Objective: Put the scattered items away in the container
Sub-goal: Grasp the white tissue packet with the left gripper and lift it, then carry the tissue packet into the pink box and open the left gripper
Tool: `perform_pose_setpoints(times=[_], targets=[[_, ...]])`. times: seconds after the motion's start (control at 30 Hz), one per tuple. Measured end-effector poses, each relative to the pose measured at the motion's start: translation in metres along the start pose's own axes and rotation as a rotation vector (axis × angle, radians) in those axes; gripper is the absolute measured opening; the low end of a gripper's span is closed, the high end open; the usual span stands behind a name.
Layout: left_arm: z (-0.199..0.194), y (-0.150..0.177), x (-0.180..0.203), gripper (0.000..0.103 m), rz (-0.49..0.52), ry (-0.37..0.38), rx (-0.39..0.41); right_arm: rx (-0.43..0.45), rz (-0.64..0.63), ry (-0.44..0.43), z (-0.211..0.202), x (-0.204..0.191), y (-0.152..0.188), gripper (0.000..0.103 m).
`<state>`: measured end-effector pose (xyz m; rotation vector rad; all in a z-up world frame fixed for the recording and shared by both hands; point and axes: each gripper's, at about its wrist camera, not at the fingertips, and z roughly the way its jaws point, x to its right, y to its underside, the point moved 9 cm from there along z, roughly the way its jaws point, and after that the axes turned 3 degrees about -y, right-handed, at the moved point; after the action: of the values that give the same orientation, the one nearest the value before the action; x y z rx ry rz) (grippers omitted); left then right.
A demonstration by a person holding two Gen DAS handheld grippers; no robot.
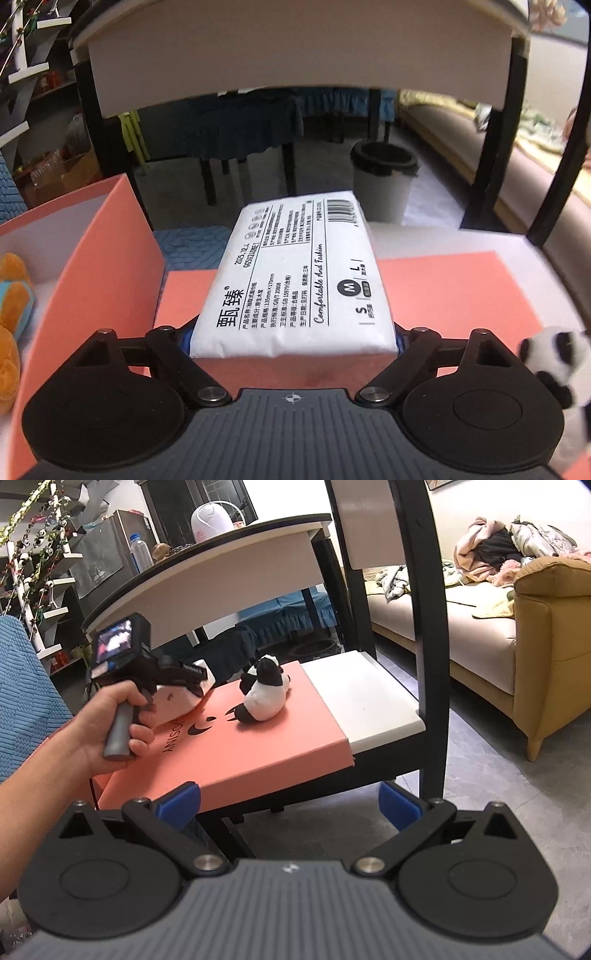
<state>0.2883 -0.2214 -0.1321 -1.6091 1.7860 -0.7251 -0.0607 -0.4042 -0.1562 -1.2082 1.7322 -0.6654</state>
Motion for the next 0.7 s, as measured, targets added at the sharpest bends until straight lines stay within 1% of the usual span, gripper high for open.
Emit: perform_pose_setpoints(times=[0.17, 0.27, 0.33, 0.47, 0.53, 0.63, 0.7], targets=[[-0.036, -0.02, -0.01, 0.089, -0.001, 0.018, 0.079, -0.01, 0.004, -0.013, 0.007, -0.008, 0.001, 0.103], [-0.06, -0.032, -0.022, 0.089, -0.023, 0.05, 0.111, -0.017, -0.003, -0.031, 0.012, -0.018, 0.002, 0.103], [-0.076, -0.043, -0.034, 0.089, -0.022, 0.055, 0.147, -0.022, -0.01, -0.04, 0.014, -0.024, 0.003, 0.103], [-0.1, -0.06, -0.071, 0.089, -0.038, 0.021, 0.192, -0.026, -0.026, -0.054, 0.019, -0.036, 0.004, 0.103], [-0.107, -0.066, -0.093, 0.089, -0.049, -0.004, 0.198, -0.03, -0.03, -0.061, 0.021, -0.041, 0.004, 0.103], [-0.108, -0.07, -0.131, 0.089, -0.06, -0.073, 0.194, -0.039, -0.031, -0.072, 0.026, -0.048, 0.005, 0.103], [-0.101, -0.069, -0.157, 0.089, -0.076, -0.118, 0.16, -0.043, -0.029, -0.08, 0.029, -0.052, 0.006, 0.103]])
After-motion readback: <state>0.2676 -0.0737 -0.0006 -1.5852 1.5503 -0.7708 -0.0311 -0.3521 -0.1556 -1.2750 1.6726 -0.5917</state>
